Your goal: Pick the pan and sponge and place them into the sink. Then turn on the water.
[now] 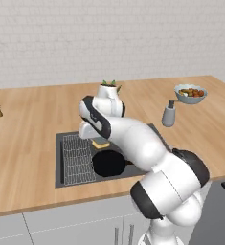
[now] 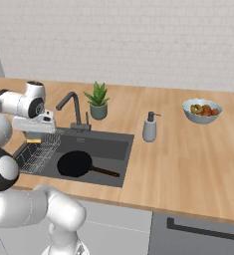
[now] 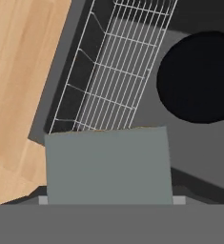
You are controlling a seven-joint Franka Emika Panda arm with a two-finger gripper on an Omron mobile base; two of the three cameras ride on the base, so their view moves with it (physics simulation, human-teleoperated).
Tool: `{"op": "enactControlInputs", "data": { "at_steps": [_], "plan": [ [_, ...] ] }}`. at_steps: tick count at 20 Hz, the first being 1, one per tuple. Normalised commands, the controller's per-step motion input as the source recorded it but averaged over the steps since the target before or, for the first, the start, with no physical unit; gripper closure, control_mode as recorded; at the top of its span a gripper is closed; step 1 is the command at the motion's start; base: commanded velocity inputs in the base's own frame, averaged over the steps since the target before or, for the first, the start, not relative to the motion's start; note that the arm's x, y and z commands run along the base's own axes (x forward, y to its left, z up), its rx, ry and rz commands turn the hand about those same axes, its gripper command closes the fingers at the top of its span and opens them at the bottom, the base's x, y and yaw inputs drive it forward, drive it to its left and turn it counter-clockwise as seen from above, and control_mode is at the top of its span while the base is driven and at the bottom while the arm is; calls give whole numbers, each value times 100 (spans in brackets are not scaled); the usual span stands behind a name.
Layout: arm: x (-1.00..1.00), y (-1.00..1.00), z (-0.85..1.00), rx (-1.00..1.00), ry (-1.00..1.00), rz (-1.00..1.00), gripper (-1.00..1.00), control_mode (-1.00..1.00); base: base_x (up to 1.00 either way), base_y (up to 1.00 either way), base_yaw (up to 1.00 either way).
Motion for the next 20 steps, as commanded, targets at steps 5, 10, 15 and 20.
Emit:
{"op": "enactControlInputs", "data": {
  "at_steps": [5,10,15,20],
  "plan": [
    [0,-100,0,10,-6,7,100,-100,0,0,0],
    [0,-100,0,10,-8,11,100,-100,0,0,0],
    [0,-100,-8,7,-8,10,100,-100,0,0,0],
    [7,-74,-34,2,-7,8,100,-100,0,0,0]
  ]
}}
